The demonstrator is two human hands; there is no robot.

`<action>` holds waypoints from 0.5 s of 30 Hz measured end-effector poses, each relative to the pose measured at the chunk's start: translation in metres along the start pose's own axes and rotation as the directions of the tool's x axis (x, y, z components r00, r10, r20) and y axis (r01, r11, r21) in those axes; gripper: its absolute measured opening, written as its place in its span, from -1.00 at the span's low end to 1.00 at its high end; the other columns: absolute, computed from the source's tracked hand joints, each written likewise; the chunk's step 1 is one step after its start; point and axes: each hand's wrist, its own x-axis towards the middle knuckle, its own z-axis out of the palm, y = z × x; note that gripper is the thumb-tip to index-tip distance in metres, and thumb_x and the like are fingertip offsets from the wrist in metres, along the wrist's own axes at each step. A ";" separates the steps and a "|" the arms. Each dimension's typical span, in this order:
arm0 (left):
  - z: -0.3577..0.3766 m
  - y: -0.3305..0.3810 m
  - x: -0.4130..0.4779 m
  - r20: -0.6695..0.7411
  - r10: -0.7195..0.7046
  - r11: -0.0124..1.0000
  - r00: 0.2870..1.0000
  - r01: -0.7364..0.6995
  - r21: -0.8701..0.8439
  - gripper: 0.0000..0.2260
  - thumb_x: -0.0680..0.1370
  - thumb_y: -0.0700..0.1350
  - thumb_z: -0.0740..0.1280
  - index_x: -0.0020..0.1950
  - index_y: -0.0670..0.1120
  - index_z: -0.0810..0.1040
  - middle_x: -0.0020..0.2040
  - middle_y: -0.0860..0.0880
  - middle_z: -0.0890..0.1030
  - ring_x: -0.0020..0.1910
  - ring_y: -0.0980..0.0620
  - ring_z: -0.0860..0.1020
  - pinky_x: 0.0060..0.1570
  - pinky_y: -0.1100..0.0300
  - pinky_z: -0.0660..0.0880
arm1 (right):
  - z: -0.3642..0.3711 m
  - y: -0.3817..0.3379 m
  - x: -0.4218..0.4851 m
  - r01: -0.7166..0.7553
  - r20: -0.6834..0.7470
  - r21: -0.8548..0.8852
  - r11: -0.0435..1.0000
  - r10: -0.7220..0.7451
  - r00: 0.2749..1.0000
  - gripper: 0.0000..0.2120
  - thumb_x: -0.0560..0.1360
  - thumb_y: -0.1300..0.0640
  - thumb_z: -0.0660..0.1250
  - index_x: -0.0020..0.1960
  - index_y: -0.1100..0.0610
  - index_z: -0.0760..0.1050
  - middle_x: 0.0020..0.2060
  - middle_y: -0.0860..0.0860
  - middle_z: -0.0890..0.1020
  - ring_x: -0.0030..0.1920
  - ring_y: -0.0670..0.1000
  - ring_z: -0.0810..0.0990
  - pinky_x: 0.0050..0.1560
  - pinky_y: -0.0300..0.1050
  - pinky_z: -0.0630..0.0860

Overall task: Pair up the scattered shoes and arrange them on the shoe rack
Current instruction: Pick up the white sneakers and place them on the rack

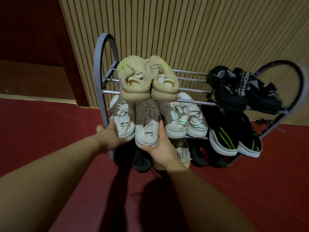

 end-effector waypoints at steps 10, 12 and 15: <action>0.023 0.003 -0.034 -0.045 0.129 0.989 0.991 -0.125 0.078 -0.02 0.39 0.17 0.44 0.55 0.09 -0.21 0.52 -0.27 -0.04 0.50 -0.25 0.11 0.45 0.08 0.13 | -0.025 -0.011 -0.024 -0.058 0.029 -0.016 0.998 0.058 0.998 -0.04 0.45 0.03 0.40 0.55 -0.02 -0.24 0.54 0.05 0.08 0.44 0.14 0.30 0.36 0.07 0.34; 0.024 0.006 -0.040 -0.074 0.154 0.982 0.985 -0.144 0.124 -0.02 0.39 0.21 0.42 0.55 0.09 -0.20 0.52 -0.27 0.00 0.49 -0.26 0.13 0.43 0.05 0.15 | -0.034 -0.008 -0.034 -0.059 0.019 -0.023 0.998 0.060 0.998 -0.07 0.47 0.02 0.39 0.55 -0.01 -0.23 0.54 0.06 0.06 0.45 0.11 0.29 0.37 0.00 0.33; 0.024 0.020 -0.050 -0.137 0.287 0.948 0.948 -0.261 0.179 -0.02 0.37 0.22 0.42 0.56 0.05 -0.15 0.51 -0.25 0.09 0.49 -0.23 0.13 0.42 0.03 0.17 | -0.047 -0.003 -0.046 -0.074 0.003 -0.034 0.997 0.074 0.997 -0.11 0.50 0.02 0.36 0.55 -0.05 -0.22 0.53 0.03 0.07 0.42 0.09 0.33 0.32 -0.01 0.36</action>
